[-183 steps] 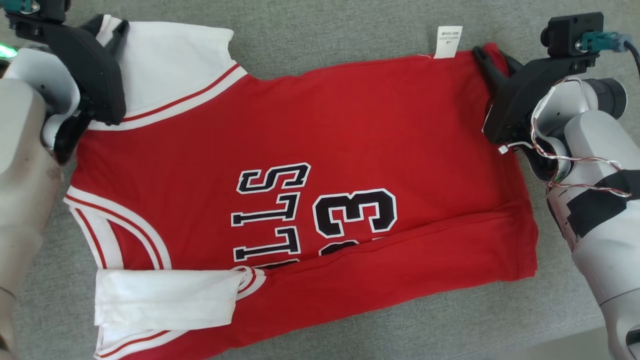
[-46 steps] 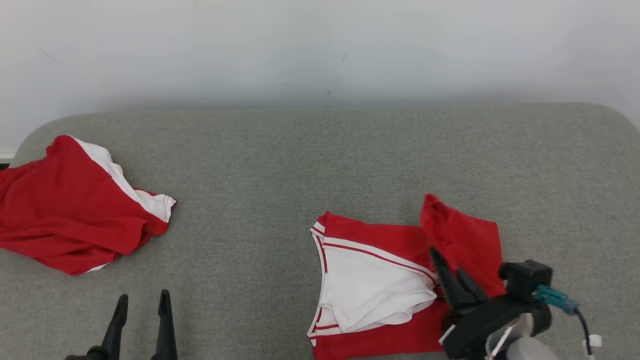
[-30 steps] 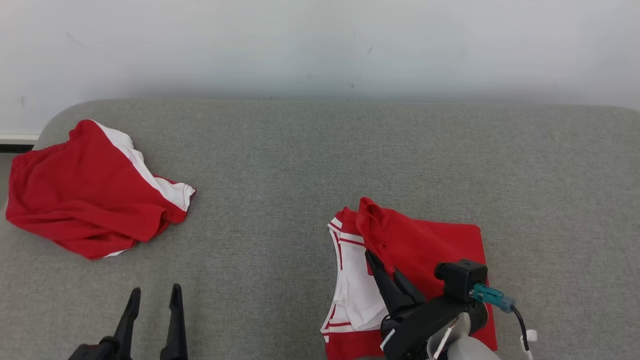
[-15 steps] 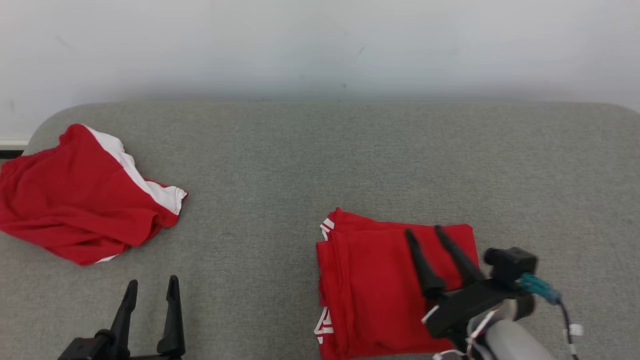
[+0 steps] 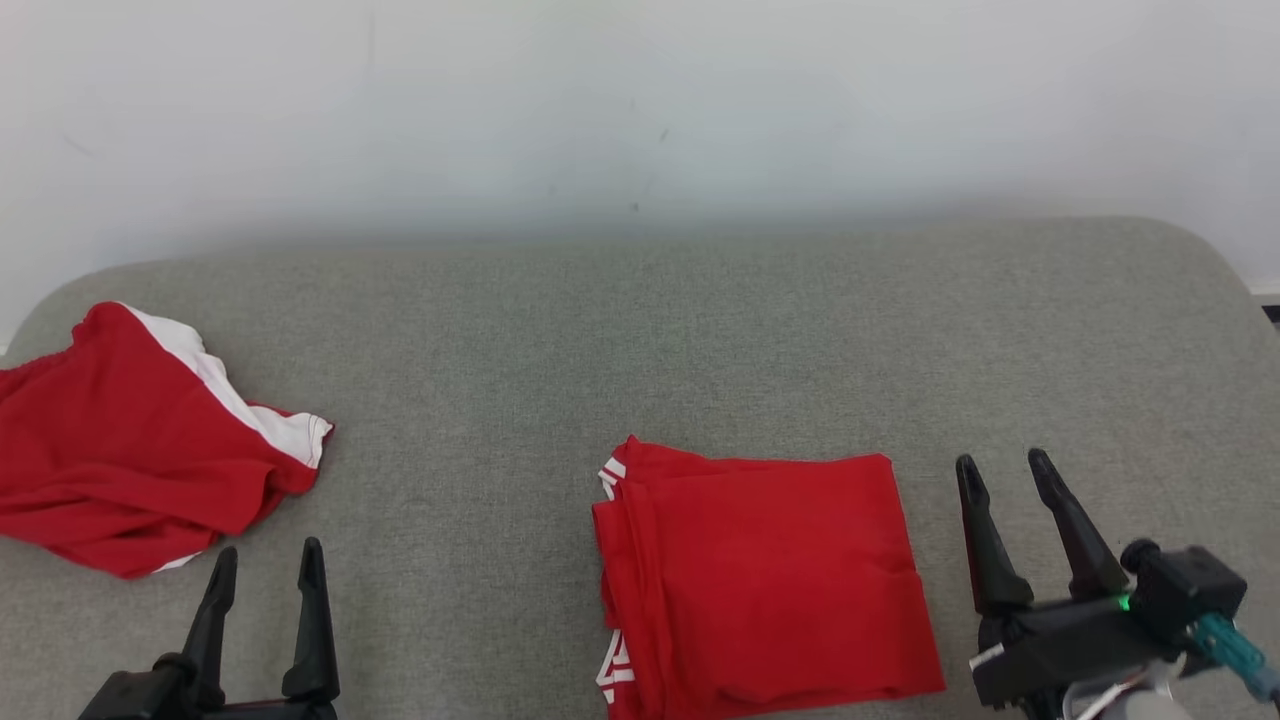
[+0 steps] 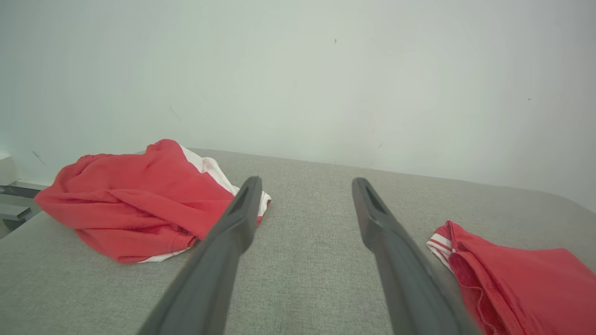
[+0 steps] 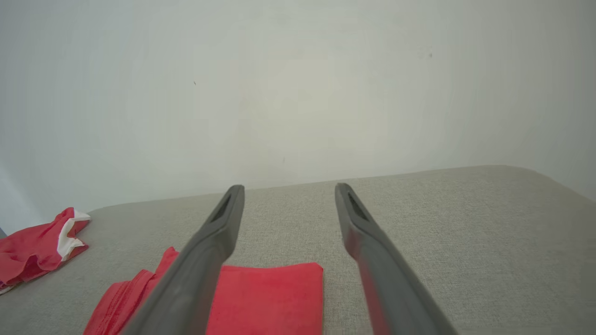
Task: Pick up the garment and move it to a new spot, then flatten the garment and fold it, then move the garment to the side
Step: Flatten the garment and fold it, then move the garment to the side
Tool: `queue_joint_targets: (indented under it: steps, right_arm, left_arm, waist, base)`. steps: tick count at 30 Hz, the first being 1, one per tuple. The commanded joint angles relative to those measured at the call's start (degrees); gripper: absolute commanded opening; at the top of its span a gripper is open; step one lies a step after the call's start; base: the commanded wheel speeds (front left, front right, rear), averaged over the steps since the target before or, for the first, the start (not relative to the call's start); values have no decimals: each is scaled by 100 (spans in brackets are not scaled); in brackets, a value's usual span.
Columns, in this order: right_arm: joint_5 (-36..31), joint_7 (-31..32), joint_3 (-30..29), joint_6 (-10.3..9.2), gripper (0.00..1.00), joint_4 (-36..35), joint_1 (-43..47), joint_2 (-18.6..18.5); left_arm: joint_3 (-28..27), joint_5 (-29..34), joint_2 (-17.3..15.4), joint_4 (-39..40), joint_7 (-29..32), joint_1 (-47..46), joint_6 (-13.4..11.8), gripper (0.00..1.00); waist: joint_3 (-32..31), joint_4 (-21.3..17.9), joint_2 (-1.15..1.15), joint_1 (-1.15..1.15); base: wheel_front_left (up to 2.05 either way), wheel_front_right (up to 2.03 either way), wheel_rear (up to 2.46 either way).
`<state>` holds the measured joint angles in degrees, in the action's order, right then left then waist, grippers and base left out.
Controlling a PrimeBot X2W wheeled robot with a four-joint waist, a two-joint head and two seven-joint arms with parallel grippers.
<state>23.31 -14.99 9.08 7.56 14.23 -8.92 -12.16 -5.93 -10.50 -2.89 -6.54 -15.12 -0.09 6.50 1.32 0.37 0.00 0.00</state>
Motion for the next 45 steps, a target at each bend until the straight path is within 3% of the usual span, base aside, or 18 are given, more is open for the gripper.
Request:
queue_joint_targets:
  steps: [1,20,45]
  right_arm:
    - [-174,-25,-125,-13,100,-192,230,66]
    - [-827,-15,-693,-14,100,-902,1326,374]
    - [-926,-15,-693,-14,100,-493,1187,360]
  left_arm:
    - [-25,70,-1,43,-3,29,-14,100]
    - [-126,333,-1,312,-3,634,-129,100]
    - [-59,278,-1,298,-3,626,-44,100]
  waist:
    - [-69,-43,0,0]
    - [-280,56,0,0]
    - [-262,110,0,0]
  base:
    - [0,0,0]
    - [0,0,0]
    - [0,0,0]
